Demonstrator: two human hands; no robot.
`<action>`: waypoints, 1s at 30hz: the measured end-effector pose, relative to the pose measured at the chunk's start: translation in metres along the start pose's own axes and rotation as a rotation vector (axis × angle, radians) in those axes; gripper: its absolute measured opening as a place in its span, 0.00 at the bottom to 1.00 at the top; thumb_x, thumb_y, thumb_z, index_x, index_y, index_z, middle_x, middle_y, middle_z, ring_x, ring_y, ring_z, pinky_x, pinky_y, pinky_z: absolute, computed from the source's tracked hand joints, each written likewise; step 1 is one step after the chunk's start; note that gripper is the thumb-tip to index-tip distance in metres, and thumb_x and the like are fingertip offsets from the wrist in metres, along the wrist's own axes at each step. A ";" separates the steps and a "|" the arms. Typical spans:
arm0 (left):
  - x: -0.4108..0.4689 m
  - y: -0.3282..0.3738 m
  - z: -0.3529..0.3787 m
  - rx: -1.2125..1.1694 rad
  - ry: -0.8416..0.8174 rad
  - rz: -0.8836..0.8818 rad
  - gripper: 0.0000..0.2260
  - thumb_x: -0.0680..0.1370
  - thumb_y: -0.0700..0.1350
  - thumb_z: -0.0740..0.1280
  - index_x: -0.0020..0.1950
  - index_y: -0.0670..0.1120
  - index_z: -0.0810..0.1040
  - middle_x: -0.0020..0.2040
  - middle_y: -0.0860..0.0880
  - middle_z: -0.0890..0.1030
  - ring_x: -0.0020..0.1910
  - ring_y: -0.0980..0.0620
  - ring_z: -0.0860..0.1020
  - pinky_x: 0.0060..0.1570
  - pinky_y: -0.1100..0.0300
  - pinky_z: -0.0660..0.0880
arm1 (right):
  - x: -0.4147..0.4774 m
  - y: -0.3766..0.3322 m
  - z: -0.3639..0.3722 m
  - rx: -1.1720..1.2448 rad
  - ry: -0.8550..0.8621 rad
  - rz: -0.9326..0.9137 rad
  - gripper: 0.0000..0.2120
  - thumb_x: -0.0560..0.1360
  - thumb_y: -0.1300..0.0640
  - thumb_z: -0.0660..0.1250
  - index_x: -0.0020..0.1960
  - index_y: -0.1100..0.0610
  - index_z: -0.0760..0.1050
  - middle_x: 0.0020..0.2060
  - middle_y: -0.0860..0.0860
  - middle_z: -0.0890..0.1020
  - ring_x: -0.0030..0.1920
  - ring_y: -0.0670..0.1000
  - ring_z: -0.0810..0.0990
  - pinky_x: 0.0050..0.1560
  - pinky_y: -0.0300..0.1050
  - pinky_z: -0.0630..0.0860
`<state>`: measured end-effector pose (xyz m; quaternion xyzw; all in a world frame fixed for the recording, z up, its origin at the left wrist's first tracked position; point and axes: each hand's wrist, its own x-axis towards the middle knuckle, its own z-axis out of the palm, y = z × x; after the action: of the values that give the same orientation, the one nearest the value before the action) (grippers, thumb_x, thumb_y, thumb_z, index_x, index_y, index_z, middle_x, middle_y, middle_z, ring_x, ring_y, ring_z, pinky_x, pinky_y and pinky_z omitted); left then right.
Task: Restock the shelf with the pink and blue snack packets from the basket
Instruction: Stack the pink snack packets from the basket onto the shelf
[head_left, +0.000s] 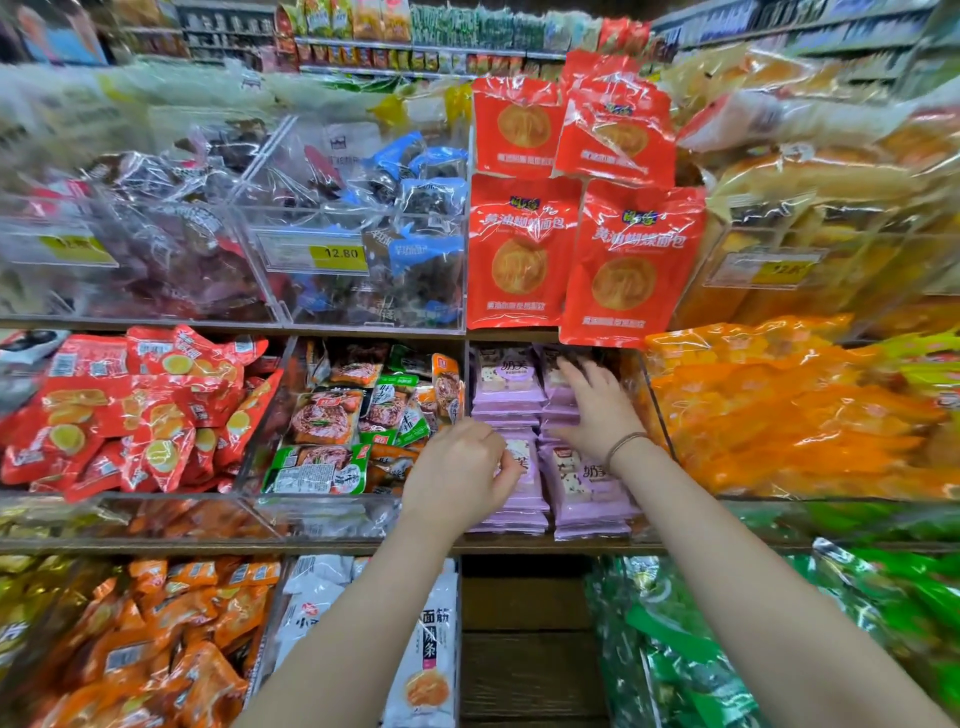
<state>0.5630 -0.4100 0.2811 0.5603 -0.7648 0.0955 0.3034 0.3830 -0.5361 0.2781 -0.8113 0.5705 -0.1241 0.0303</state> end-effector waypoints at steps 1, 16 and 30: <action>-0.001 0.000 -0.001 0.005 0.000 0.005 0.10 0.70 0.41 0.65 0.28 0.43 0.74 0.27 0.48 0.73 0.30 0.48 0.72 0.30 0.59 0.70 | -0.012 -0.004 -0.004 0.081 0.010 -0.017 0.40 0.72 0.46 0.69 0.76 0.51 0.50 0.75 0.53 0.53 0.75 0.57 0.52 0.75 0.53 0.54; -0.261 0.101 0.008 -0.623 -0.119 -0.796 0.06 0.77 0.42 0.69 0.42 0.52 0.76 0.37 0.52 0.80 0.34 0.60 0.75 0.37 0.66 0.72 | -0.322 0.035 0.053 0.796 -0.142 0.298 0.05 0.77 0.59 0.64 0.49 0.58 0.78 0.39 0.48 0.79 0.40 0.45 0.76 0.40 0.24 0.68; -0.496 0.182 0.022 -0.472 -1.057 -0.929 0.12 0.78 0.45 0.64 0.35 0.46 0.72 0.34 0.50 0.76 0.35 0.51 0.77 0.41 0.60 0.72 | -0.625 0.089 0.154 0.594 -0.670 0.846 0.12 0.80 0.59 0.56 0.41 0.56 0.73 0.48 0.55 0.75 0.51 0.47 0.72 0.51 0.40 0.66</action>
<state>0.4820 0.0404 0.0160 0.7172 -0.4933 -0.4919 0.0163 0.1387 0.0019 0.0082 -0.4663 0.7435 0.0066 0.4793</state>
